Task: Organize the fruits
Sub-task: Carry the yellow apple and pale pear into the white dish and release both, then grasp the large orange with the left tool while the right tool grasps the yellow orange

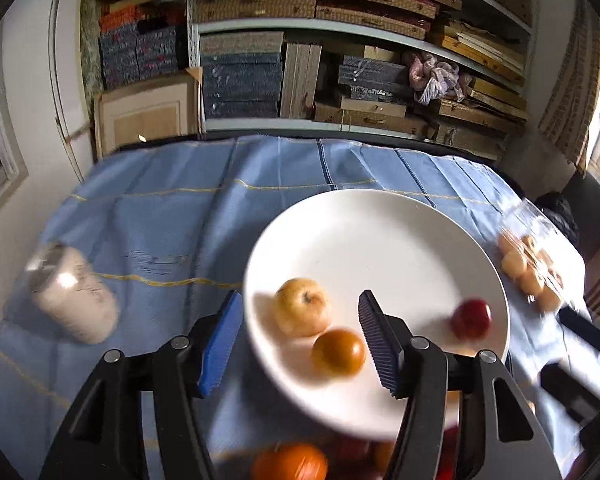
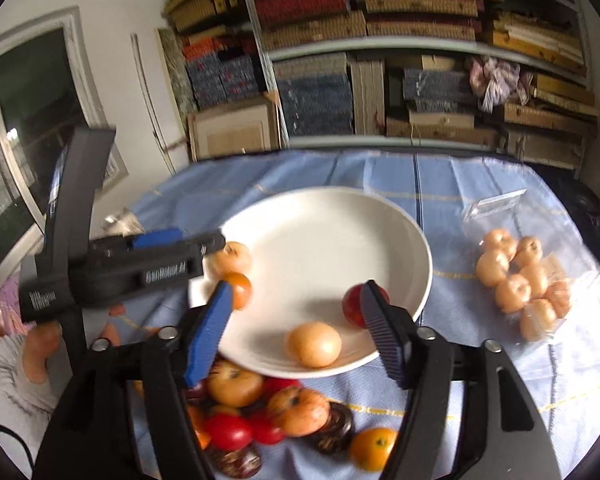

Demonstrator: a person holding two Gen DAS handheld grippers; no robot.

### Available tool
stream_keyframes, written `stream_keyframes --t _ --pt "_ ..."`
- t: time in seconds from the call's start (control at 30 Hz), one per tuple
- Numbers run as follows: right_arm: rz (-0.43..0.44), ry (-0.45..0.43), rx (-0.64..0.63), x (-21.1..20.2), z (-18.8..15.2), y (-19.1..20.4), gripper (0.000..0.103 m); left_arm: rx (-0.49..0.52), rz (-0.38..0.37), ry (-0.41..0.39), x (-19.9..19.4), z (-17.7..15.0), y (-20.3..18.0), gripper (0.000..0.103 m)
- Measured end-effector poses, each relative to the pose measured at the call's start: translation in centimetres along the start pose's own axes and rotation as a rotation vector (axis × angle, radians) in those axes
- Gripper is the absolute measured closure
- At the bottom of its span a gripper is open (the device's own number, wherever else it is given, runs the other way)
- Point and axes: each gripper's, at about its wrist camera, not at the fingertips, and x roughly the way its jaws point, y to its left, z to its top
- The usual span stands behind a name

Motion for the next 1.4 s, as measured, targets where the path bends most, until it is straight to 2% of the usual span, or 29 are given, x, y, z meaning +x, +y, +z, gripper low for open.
stream_keyframes --t 0.1,0.2,0.27,0.3,0.4,0.47,0.53,0.67,1.07,1.4 --pt "0.035 -0.027 -0.029 -3.2 -1.4 1.1 0.023 0.027 0.043 -0.037 -3.3 -1.6 0.3 0.029" --pt "0.014 -0.028 -0.062 -4.9 -3.5 1.8 0.018 0.047 0.071 -0.057 -6.1 -4.1 0.5 0.023" --pt "-0.005 -0.037 -0.048 -5.8 -5.6 1.6 0.012 0.048 0.081 -0.053 -7.1 -6.2 0.6 0.019" --pt "-0.006 -0.036 -0.03 -6.0 -6.6 1.3 0.009 0.041 0.081 -0.046 -7.5 -7.4 0.6 0.019" --pt "0.007 -0.004 0.063 -6.0 -10.1 -0.5 0.008 0.021 0.063 -0.014 -7.5 -9.7 0.7 0.018" --pt "0.005 0.031 0.073 -5.5 -10.9 -0.8 0.008 0.006 0.052 0.012 -6.9 -11.4 0.6 0.018" --pt "-0.011 0.027 0.082 -5.4 -11.2 -1.1 0.008 -0.008 0.057 0.024 -6.3 -12.1 0.7 0.018" --pt "-0.009 0.011 0.102 -5.7 -11.2 -1.6 0.005 -0.034 0.055 0.016 -6.0 -12.3 1.5 0.018" --pt "0.01 0.106 0.128 -3.5 -11.2 -1.7 0.005 -0.056 0.019 0.037 -4.9 -12.4 1.8 0.016" --pt "0.013 0.158 0.121 -2.4 -11.8 -1.2 0.005 -0.029 0.044 0.064 -3.6 -12.6 1.0 0.013"
